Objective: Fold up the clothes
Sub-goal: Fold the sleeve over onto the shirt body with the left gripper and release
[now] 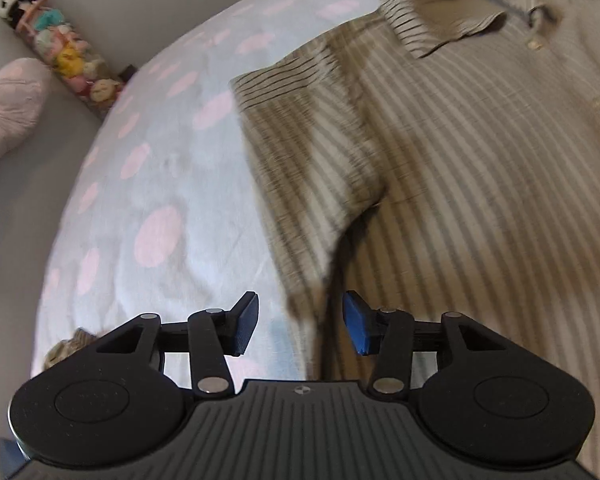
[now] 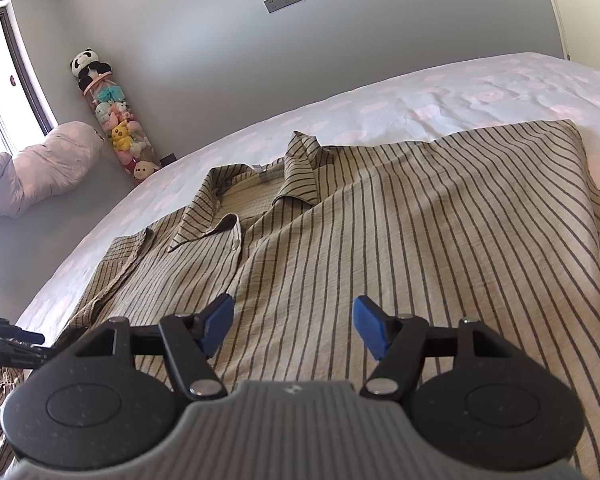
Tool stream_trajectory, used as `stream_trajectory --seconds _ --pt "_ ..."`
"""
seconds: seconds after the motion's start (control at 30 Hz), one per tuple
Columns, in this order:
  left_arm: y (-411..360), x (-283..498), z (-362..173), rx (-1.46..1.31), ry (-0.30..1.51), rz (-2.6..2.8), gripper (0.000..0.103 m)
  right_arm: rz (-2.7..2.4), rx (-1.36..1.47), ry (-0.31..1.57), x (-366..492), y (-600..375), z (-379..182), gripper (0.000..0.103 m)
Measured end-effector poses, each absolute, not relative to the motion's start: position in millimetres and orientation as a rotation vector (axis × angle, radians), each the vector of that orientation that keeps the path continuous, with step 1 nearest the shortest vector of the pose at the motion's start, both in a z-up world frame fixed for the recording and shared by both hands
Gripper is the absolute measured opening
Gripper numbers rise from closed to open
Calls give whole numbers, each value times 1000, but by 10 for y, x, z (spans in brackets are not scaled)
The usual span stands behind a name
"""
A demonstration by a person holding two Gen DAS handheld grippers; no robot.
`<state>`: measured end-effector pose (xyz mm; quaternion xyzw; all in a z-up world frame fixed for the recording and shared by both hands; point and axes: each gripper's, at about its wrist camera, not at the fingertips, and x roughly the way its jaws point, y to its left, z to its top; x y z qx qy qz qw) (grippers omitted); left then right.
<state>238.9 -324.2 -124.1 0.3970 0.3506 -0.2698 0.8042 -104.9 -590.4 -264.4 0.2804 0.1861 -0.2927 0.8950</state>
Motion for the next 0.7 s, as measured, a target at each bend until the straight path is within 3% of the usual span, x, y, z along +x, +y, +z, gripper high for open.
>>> stream_trajectory --seconds 0.07,0.13,0.17,0.5,0.7 --pt "-3226 2397 -1263 859 747 -564 18 -606 586 391 -1049 -5915 -2659 70" --pt "-3208 2405 -1278 867 744 -556 5 -606 595 397 -1037 -5935 -2683 70" --pt "-3190 2389 -1282 883 730 -551 4 -605 600 401 -1030 -5947 -2696 70" --pt "-2980 2402 -1423 896 736 -532 2 -597 619 409 -1012 -5981 -2737 70" --pt "-2759 2331 -1335 857 777 -528 16 -620 638 424 -1022 -6030 -2795 70"
